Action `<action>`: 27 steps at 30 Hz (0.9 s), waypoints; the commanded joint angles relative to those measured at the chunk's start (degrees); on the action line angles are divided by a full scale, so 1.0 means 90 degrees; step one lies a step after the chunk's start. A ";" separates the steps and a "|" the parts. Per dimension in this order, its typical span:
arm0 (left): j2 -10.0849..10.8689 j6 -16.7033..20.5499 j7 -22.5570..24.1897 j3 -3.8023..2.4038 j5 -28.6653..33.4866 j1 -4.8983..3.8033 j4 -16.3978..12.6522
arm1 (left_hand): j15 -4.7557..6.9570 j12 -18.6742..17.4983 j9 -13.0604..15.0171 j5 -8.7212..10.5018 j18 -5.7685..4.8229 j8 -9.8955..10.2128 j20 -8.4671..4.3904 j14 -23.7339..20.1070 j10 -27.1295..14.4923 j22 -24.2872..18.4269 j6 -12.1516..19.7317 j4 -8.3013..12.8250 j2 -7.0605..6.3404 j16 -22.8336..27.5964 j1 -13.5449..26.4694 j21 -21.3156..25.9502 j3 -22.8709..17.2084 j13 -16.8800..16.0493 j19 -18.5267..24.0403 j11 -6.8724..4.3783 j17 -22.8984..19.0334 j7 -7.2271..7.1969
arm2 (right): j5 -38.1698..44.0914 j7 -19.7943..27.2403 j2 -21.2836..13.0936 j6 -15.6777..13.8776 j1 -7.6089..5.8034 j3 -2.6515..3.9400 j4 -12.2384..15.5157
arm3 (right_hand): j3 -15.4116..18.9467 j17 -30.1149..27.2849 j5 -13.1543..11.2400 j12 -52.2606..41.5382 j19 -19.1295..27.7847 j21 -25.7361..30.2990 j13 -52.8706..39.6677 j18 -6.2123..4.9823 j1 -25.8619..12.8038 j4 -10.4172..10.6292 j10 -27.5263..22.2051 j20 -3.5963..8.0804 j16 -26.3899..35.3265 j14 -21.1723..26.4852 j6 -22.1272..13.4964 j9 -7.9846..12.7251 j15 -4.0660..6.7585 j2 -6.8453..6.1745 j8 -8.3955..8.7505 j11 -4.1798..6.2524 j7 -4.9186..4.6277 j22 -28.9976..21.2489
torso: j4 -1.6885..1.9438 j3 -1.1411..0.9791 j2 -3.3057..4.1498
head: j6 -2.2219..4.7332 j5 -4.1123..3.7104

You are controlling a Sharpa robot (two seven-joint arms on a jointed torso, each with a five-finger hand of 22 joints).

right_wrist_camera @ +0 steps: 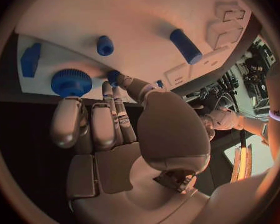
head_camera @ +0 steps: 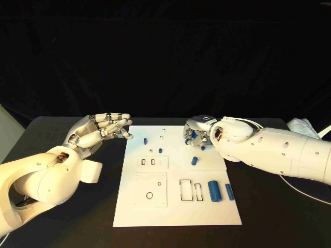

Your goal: Assemble the parts on the task board

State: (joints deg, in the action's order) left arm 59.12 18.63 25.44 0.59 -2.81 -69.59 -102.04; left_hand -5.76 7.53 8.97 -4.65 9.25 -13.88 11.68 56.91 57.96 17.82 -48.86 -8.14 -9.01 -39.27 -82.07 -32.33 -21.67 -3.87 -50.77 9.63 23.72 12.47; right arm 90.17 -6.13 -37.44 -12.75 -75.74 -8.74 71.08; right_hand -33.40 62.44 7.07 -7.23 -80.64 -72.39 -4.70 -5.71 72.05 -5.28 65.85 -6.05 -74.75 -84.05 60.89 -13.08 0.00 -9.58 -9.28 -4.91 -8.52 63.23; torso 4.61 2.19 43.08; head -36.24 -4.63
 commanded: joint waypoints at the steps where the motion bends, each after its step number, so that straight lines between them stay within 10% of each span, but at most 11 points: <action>1: -0.0003 -0.0123 0.0011 -0.0007 -0.0029 -0.0015 -0.0013 | 0.0002 -0.0034 0.0010 0.0022 0.0106 -0.0016 -0.0012 -0.0024 0.0036 0.0006 -0.0027 0.0000 -0.0013 -0.0020 0.0059 -0.0018 -0.0024 -0.0009 0.0041 -0.0008 0.0010 0.0076 | 0.0065 -0.0030 0.0025 0.0206 0.0023 -0.0012 -0.0019 | -0.0027 -0.0008 -0.0022 -0.0043 -0.0005 -0.0019 -0.0006 0.0083 0.0015 -0.0002 0.0031 0.0039 -0.0022 -0.0155 0.0038 -0.0005 0.0007 0.0009 -0.0012 0.0003 0.0002 0.0005 | 0.0006 0.0002 0.0005 | -0.0006 0.0001; 14: 0.0004 -0.0141 -0.0018 -0.0008 -0.0029 -0.0020 -0.0010 | 0.0002 -0.0034 0.0010 0.0022 0.0106 -0.0016 -0.0012 -0.0024 0.0036 0.0006 -0.0027 0.0000 -0.0013 -0.0020 0.0059 -0.0018 -0.0024 -0.0009 0.0041 -0.0008 0.0010 0.0076 | 0.0163 -0.0178 0.0056 -0.0052 0.0035 -0.0016 -0.0041 | -0.0367 -0.0008 -0.0117 -0.0074 -0.0005 -0.0119 -0.0006 0.0098 0.0231 -0.0068 0.0172 0.0067 -0.0093 -0.0146 0.0121 -0.0155 0.0035 0.0104 -0.0116 0.0036 0.0014 0.0158 | 0.0008 0.0007 0.0014 | 0.0000 0.0003; 27: 0.0010 -0.0132 -0.0024 -0.0008 -0.0029 -0.0026 0.0005 | 0.0004 -0.0039 0.0013 0.0028 0.0107 -0.0016 -0.0012 -0.0032 0.0039 0.0027 -0.0028 0.0012 -0.0004 -0.0044 0.0058 -0.0050 -0.0050 -0.0010 0.0056 -0.0009 0.0015 0.0076 | 0.0280 -0.0455 0.0081 -0.1050 -0.0010 0.0010 0.0168 | -0.0606 -0.0019 0.0232 -0.0073 -0.0039 -0.0267 -0.0031 0.0125 0.0324 -0.0196 0.0341 0.0092 -0.0148 -0.0139 0.0206 -0.0321 0.0059 0.0089 -0.0227 0.0060 0.0020 0.0374 | 0.0016 0.0014 0.0008 | 0.0039 0.0009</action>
State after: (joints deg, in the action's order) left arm 59.23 18.44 24.98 0.57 -2.81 -69.71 -101.95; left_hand -5.76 7.53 9.03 -4.65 9.25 -13.88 11.57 56.91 57.96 18.00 -48.86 -7.98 -9.01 -39.47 -82.07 -32.58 -21.83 -3.86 -50.65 9.63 23.79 12.47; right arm 91.40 -8.77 -36.83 -17.97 -75.65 -8.73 72.34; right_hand -38.53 62.27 8.98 -7.74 -80.83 -74.49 -4.61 -5.72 74.16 -7.11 67.70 -5.42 -75.82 -84.04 62.38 -15.93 0.00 -8.84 -11.12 -5.09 -8.26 66.57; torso 4.72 2.30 43.18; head -35.99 -4.58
